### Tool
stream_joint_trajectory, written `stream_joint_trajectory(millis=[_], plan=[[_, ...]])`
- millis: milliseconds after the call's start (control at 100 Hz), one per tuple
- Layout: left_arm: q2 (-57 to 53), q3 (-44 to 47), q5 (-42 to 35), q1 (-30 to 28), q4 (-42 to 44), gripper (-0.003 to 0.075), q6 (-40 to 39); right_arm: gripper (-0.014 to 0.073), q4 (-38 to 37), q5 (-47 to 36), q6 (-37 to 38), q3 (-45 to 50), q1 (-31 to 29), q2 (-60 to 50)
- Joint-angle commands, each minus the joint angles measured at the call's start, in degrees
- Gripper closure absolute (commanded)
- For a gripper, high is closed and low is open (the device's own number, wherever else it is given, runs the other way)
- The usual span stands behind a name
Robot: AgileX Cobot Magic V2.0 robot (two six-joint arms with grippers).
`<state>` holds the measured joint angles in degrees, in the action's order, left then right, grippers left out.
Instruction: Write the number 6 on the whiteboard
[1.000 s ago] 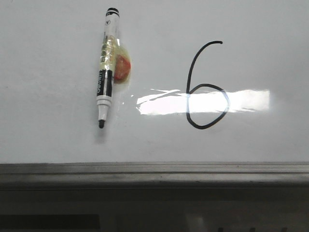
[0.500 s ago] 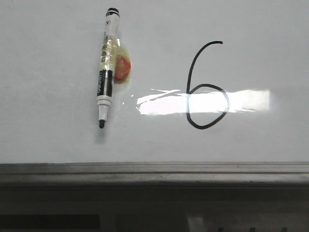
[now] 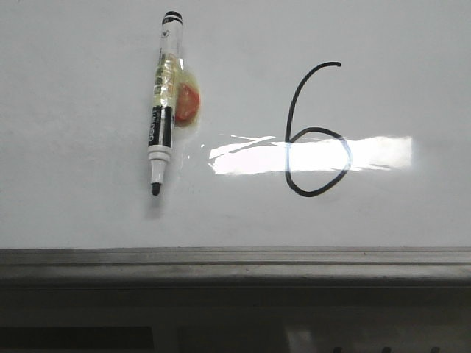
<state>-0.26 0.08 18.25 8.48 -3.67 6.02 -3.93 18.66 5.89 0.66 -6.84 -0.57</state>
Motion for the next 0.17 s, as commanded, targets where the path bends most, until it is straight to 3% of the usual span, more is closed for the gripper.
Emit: stream_joint_trajectory(millis=[0, 160], plan=[[-1.67, 1.29, -4.14, -0.20, -0.48, 0.0741, -0.64, 0.0657, -0.69, -1.47, 0.10, 0.84, -0.45, -0.95], [-1.67, 1.29, -4.14, -0.20, -0.48, 0.0741, -0.64, 0.0657, -0.69, -1.47, 0.10, 0.84, -0.45, -0.95]])
